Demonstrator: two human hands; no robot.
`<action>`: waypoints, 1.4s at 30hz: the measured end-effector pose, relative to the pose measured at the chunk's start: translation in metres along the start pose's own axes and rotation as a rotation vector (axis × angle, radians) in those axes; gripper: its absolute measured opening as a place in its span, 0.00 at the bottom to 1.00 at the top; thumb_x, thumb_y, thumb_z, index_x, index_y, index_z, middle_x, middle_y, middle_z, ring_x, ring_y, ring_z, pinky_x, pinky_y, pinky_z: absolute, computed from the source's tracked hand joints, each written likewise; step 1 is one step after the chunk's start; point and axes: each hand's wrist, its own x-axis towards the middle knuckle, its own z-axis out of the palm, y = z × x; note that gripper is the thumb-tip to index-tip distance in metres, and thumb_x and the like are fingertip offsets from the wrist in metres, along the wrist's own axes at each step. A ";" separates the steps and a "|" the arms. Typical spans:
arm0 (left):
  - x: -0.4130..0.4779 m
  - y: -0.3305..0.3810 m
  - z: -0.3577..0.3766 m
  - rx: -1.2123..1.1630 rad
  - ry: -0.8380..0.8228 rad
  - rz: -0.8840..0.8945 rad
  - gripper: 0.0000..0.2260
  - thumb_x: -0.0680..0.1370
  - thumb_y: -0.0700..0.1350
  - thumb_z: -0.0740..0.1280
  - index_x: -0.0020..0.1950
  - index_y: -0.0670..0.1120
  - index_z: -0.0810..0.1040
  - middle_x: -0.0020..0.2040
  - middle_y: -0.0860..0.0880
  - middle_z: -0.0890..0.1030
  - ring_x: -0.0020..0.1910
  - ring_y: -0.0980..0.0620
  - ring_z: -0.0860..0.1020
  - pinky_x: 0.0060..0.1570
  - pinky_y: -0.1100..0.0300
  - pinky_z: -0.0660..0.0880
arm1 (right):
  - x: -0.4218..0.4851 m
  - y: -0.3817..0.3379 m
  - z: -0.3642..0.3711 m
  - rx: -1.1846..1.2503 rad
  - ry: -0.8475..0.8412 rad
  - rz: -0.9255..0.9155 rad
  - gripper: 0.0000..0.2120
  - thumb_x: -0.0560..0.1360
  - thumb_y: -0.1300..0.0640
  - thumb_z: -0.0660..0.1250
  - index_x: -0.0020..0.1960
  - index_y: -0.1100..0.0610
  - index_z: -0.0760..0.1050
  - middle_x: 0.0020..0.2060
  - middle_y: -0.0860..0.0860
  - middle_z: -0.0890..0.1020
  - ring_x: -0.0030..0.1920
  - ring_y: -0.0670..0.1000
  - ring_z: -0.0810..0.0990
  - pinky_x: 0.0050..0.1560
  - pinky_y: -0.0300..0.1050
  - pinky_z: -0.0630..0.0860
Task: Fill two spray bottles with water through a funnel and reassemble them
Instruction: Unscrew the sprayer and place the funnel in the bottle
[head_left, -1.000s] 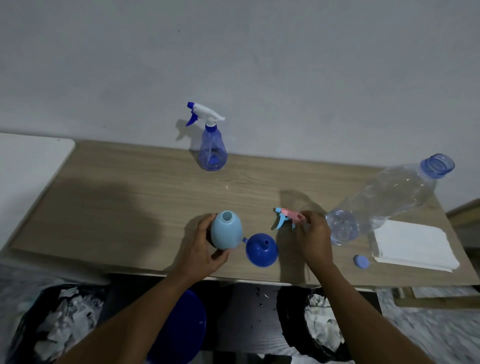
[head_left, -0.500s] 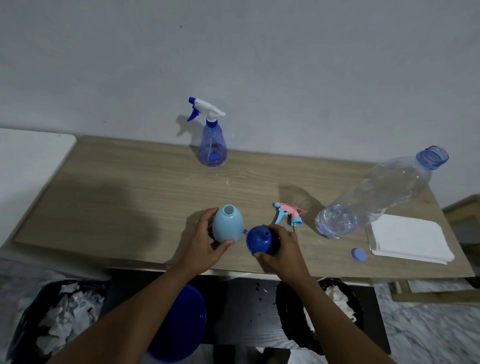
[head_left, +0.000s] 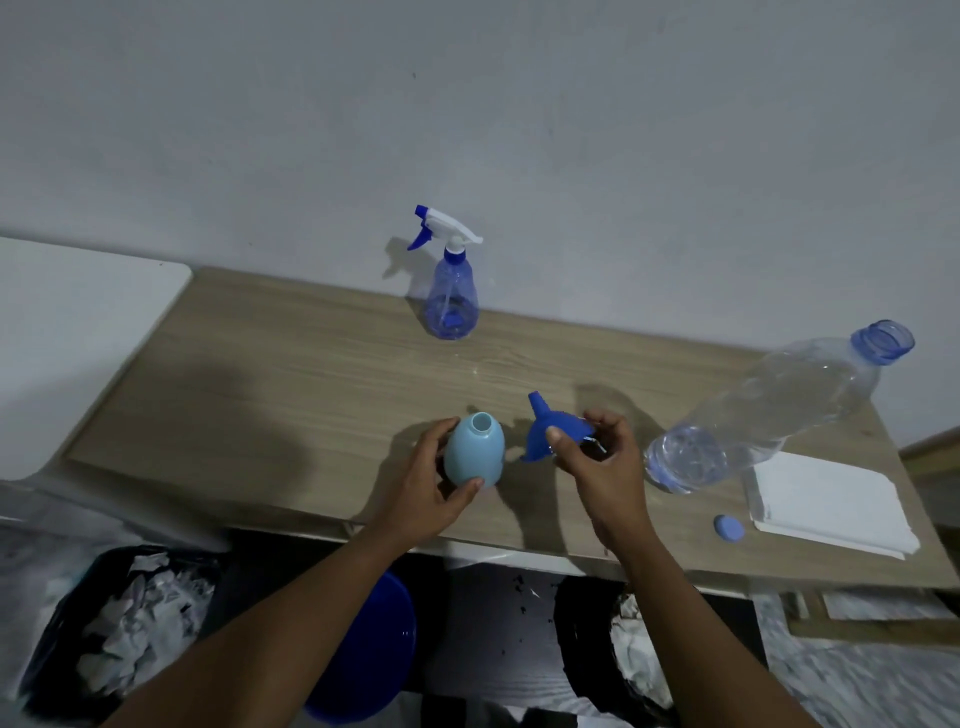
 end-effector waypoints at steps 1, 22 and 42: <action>0.000 0.000 0.000 -0.021 0.006 -0.004 0.34 0.72 0.34 0.76 0.74 0.42 0.64 0.69 0.48 0.69 0.63 0.66 0.73 0.50 0.71 0.76 | 0.002 -0.007 0.000 0.035 0.001 0.022 0.29 0.61 0.43 0.82 0.57 0.51 0.75 0.53 0.54 0.82 0.53 0.56 0.83 0.54 0.63 0.81; 0.007 -0.004 -0.005 -0.097 -0.018 -0.114 0.29 0.74 0.33 0.73 0.68 0.53 0.66 0.66 0.54 0.71 0.62 0.71 0.72 0.51 0.68 0.77 | 0.000 -0.091 0.058 -0.751 -0.394 -0.402 0.47 0.61 0.35 0.79 0.74 0.49 0.67 0.66 0.45 0.76 0.66 0.47 0.72 0.64 0.44 0.73; -0.015 -0.003 -0.006 -0.063 0.085 -0.058 0.25 0.75 0.40 0.74 0.64 0.61 0.71 0.62 0.60 0.77 0.61 0.60 0.77 0.54 0.59 0.80 | -0.012 -0.059 0.006 -0.379 -0.095 -0.297 0.24 0.76 0.48 0.72 0.69 0.52 0.72 0.58 0.47 0.80 0.57 0.43 0.79 0.52 0.39 0.79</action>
